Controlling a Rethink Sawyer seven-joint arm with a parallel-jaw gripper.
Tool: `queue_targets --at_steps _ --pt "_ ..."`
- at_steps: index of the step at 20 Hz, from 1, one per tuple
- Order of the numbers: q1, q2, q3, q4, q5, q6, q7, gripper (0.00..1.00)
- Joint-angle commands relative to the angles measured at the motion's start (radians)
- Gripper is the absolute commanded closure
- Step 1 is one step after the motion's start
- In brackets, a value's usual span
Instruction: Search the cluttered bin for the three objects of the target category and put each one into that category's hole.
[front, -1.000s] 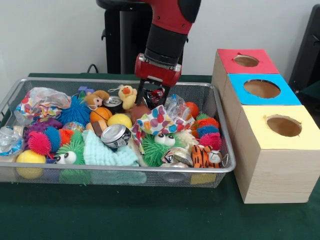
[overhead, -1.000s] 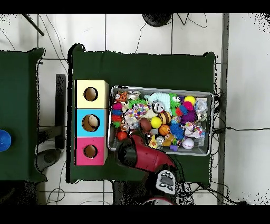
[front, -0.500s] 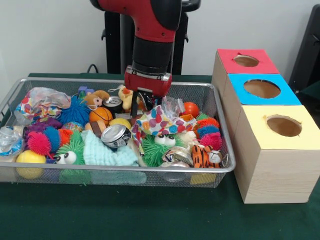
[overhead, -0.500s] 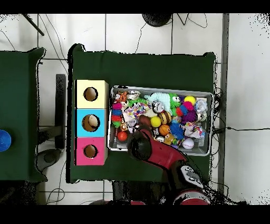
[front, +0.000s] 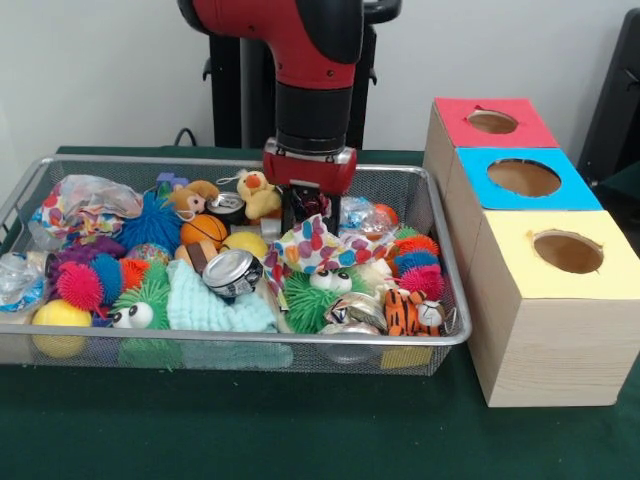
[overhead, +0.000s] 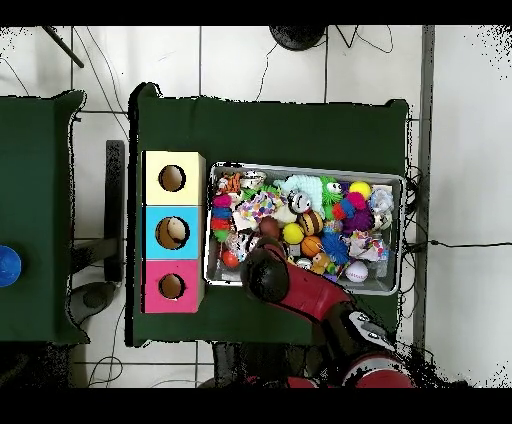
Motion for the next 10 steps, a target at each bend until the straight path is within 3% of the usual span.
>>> queue_targets --at_steps 1,10 --pt "0.029 -0.035 0.162 0.041 0.022 0.177 0.169 0.00" --pt "0.075 -0.104 0.156 0.087 0.131 0.273 0.258 0.00"
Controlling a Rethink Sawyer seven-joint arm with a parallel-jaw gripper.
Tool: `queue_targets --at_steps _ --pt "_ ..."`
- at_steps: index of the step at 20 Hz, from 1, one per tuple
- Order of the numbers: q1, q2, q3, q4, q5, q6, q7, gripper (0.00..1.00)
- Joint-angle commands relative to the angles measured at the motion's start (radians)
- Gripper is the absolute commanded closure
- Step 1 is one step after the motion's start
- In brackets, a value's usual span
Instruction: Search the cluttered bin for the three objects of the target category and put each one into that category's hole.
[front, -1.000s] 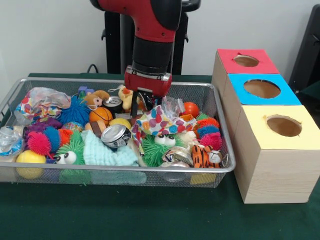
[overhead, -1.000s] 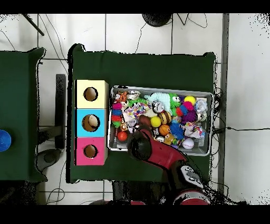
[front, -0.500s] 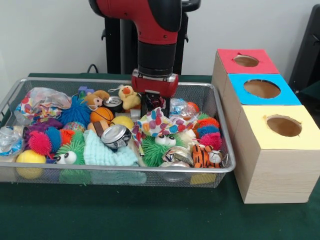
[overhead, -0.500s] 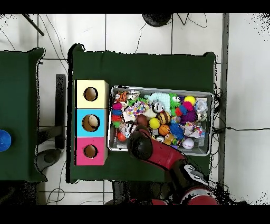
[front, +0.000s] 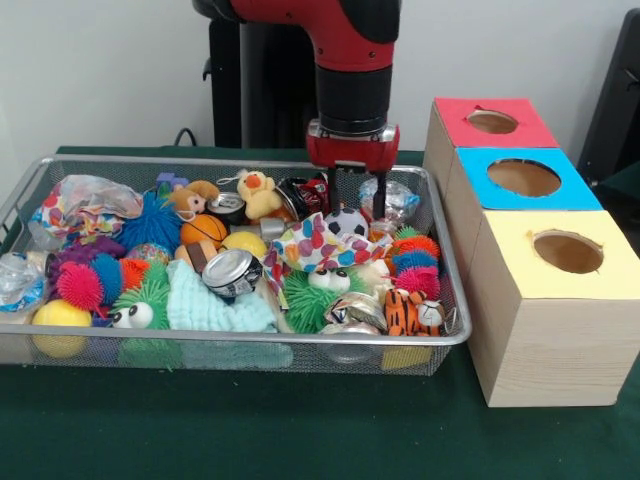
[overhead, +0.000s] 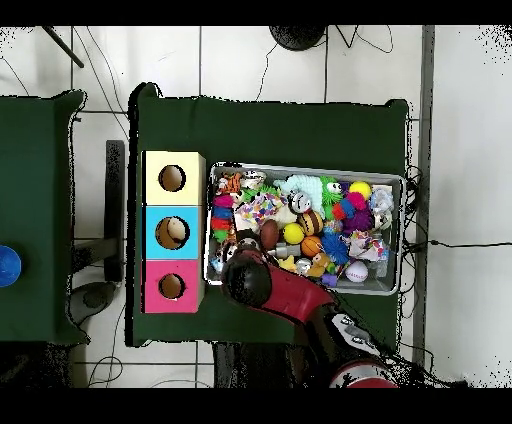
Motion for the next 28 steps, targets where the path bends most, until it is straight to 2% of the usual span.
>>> queue_targets --at_steps 1,7,14,18,23,24,28 --pt "0.042 -0.050 0.106 0.035 0.110 0.169 0.256 0.00" --pt "0.062 -0.094 0.092 0.041 0.121 0.211 0.224 0.00" --pt "0.050 -0.102 0.108 0.044 0.127 0.241 0.201 0.00" --pt "0.055 -0.070 0.107 0.033 0.107 0.195 0.189 0.00" --pt "0.065 -0.025 0.099 0.023 0.085 0.070 0.207 0.00" --pt "0.083 -0.030 0.079 0.022 0.082 0.065 0.211 0.00" --pt "0.231 -0.035 -0.103 -0.057 0.066 0.148 0.191 0.00"
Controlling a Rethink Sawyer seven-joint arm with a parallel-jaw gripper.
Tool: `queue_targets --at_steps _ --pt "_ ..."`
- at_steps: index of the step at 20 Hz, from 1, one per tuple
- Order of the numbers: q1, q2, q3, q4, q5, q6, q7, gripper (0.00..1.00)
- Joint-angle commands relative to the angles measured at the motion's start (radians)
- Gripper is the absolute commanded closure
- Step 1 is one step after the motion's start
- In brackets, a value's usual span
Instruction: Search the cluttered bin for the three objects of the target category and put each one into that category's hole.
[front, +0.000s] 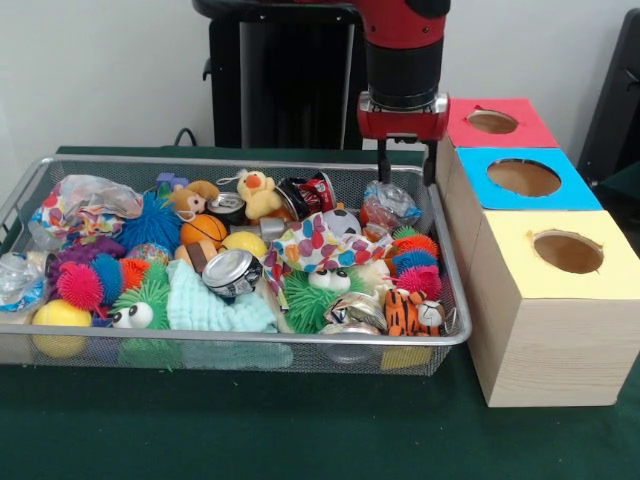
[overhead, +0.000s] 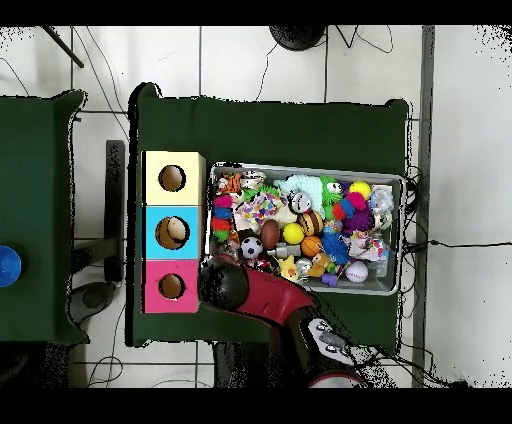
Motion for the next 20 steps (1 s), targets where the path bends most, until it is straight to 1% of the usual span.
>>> queue_targets --at_steps 1,2,4,7,9,13,20 --pt "0.165 0.028 -0.142 -0.111 -0.003 0.011 0.188 0.00" --pt "0.191 0.025 -0.174 -0.125 -0.009 0.030 0.181 0.00" --pt "0.219 0.030 -0.209 -0.147 -0.016 0.047 0.167 0.00" --pt "0.245 0.043 -0.244 -0.167 -0.022 0.036 0.148 0.00" --pt "0.256 0.047 -0.257 -0.172 -0.027 0.020 0.140 0.00" --pt "0.256 0.043 -0.260 -0.166 -0.034 0.000 0.129 0.00" --pt "0.266 0.015 -0.281 -0.165 -0.033 0.042 0.123 0.00"
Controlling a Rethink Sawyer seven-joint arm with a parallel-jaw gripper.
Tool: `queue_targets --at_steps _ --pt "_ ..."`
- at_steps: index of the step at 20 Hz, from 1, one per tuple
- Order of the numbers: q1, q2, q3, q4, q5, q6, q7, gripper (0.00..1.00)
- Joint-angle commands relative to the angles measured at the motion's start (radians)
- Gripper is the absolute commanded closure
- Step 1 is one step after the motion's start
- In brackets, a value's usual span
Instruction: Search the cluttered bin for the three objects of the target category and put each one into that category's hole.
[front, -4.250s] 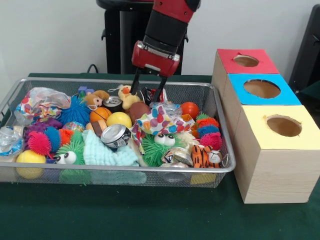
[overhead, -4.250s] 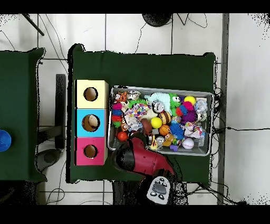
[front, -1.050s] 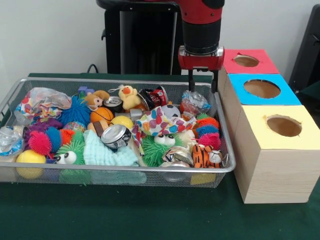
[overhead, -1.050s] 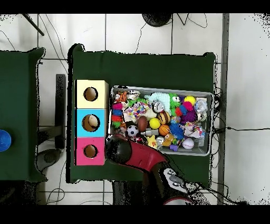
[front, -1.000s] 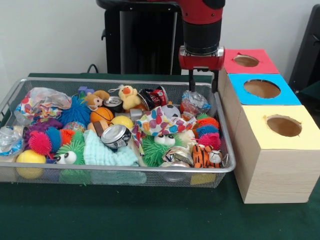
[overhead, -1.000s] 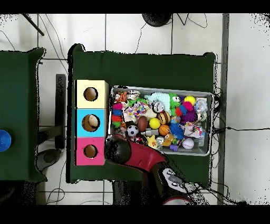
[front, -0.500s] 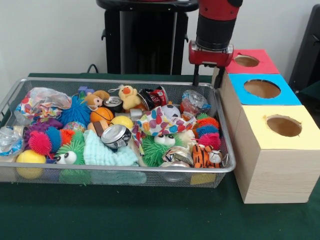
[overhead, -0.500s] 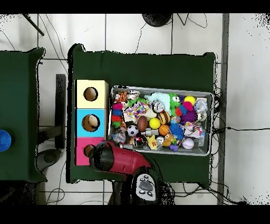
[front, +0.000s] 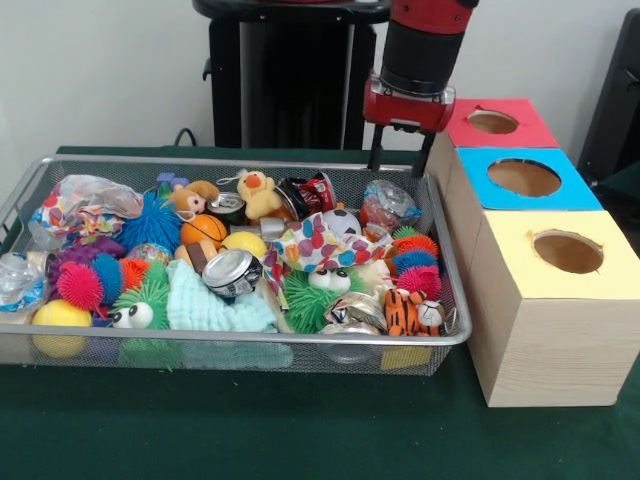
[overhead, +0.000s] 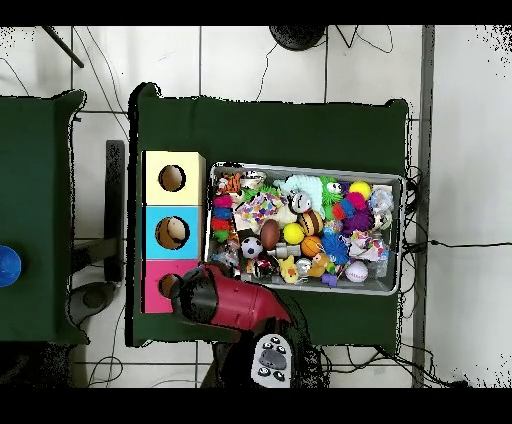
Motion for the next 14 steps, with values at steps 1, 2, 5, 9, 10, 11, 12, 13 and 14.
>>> queue_targets --at_steps 1,2,5,9,10,11,12,13,14 --pt "-0.005 -0.002 -0.022 -0.090 -0.033 0.038 0.124 0.00" --pt "-0.007 -0.006 -0.019 -0.086 -0.033 0.034 0.125 0.00" --pt "-0.024 -0.013 0.001 -0.064 -0.038 0.006 0.123 0.00" --pt "-0.054 -0.011 0.030 -0.054 -0.043 0.002 0.112 0.00" --pt "-0.047 -0.012 0.023 -0.063 -0.042 0.008 0.112 0.00" --pt "-0.050 -0.008 0.028 -0.062 -0.044 -0.005 0.113 0.00" --pt "-0.054 -0.004 0.032 -0.061 -0.046 -0.018 0.115 0.00" --pt "-0.069 0.007 0.048 -0.058 -0.049 -0.036 0.116 0.00" --pt "-0.085 0.021 0.067 -0.058 -0.052 -0.050 0.114 0.00"
